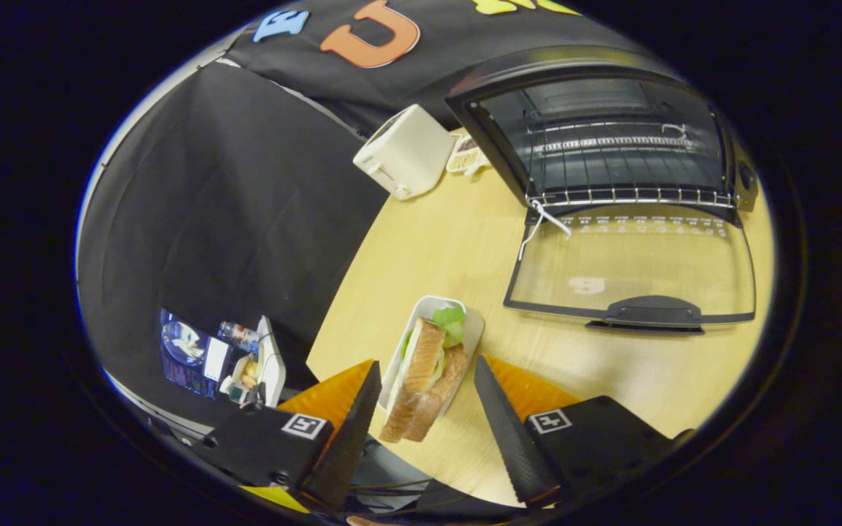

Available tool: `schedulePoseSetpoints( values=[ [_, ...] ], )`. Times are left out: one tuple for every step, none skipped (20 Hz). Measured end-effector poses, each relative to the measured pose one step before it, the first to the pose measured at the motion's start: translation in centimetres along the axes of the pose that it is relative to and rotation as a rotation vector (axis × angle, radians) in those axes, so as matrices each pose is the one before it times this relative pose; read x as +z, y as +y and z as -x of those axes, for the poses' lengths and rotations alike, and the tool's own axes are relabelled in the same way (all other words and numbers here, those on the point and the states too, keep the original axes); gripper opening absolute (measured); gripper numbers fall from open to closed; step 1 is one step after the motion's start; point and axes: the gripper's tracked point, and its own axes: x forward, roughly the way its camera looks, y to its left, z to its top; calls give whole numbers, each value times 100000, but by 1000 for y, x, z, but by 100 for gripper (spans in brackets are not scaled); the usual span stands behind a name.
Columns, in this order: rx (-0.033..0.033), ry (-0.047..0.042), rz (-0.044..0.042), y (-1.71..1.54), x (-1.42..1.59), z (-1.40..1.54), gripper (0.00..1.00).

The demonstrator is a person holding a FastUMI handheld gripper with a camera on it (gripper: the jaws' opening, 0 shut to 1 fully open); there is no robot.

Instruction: Open the toaster oven, put the food inside, and close the toaster oven door.

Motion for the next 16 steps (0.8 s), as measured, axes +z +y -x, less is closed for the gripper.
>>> schedulePoseSetpoints(
  values=[
    [121,1546,-1828,-149,-96,-357,82],
    [624,674,-1002,-7,-21,-291,80],
    [678,-366,-1470,28,186,-306,75],
    [226,130,-2666,-168,37,-438,69],
    [1150,-494,-3241,144,30,238,61],
    [1513,104,-2090,180,107,-66,53],
    [2072,-148,-1804,362,67,272,49],
    [1053,-855,-980,126,194,146,46],
    [834,-491,-250,34,64,57,43],
    [1208,-673,-42,366,30,370,43],
    [1698,-656,207,510,90,420,42],
    [1473,-364,353,467,72,555,42],
    [1602,-541,1418,613,-12,496,41],
    [1751,-1129,1807,566,136,595,41],
    [1147,-1137,1318,448,279,547,42],
    [1263,-1846,101,509,335,606,41]
  ],
)
